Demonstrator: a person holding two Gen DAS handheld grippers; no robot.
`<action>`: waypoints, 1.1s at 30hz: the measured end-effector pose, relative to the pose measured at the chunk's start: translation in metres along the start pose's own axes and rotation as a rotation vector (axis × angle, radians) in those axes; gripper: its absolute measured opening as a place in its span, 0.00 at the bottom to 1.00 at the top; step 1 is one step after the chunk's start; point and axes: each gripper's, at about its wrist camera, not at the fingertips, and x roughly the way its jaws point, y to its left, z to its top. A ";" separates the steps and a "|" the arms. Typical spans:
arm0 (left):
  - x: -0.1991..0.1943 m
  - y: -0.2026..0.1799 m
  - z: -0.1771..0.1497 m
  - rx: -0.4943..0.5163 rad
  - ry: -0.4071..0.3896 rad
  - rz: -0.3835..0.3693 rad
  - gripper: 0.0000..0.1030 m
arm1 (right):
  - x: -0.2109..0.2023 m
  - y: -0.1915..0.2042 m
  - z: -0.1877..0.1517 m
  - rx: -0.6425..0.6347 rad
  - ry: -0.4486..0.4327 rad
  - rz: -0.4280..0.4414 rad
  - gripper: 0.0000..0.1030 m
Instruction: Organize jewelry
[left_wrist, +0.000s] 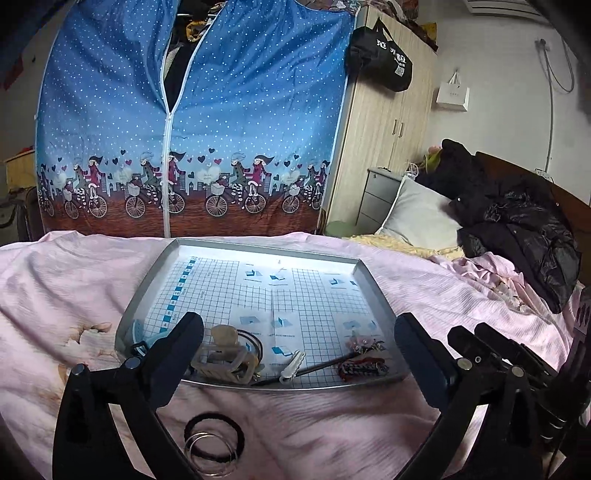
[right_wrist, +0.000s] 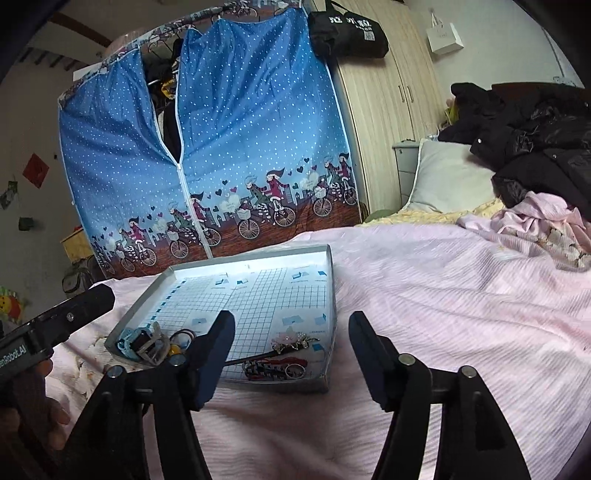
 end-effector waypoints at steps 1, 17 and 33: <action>-0.005 0.000 0.003 0.006 0.018 -0.011 0.98 | -0.007 0.003 0.003 -0.008 -0.014 0.006 0.72; -0.141 0.020 -0.027 0.096 -0.092 0.049 0.98 | -0.097 0.054 -0.011 -0.108 -0.065 0.132 1.00; -0.170 0.039 -0.100 0.043 0.086 0.120 0.98 | -0.129 0.077 -0.077 -0.189 0.086 0.137 1.00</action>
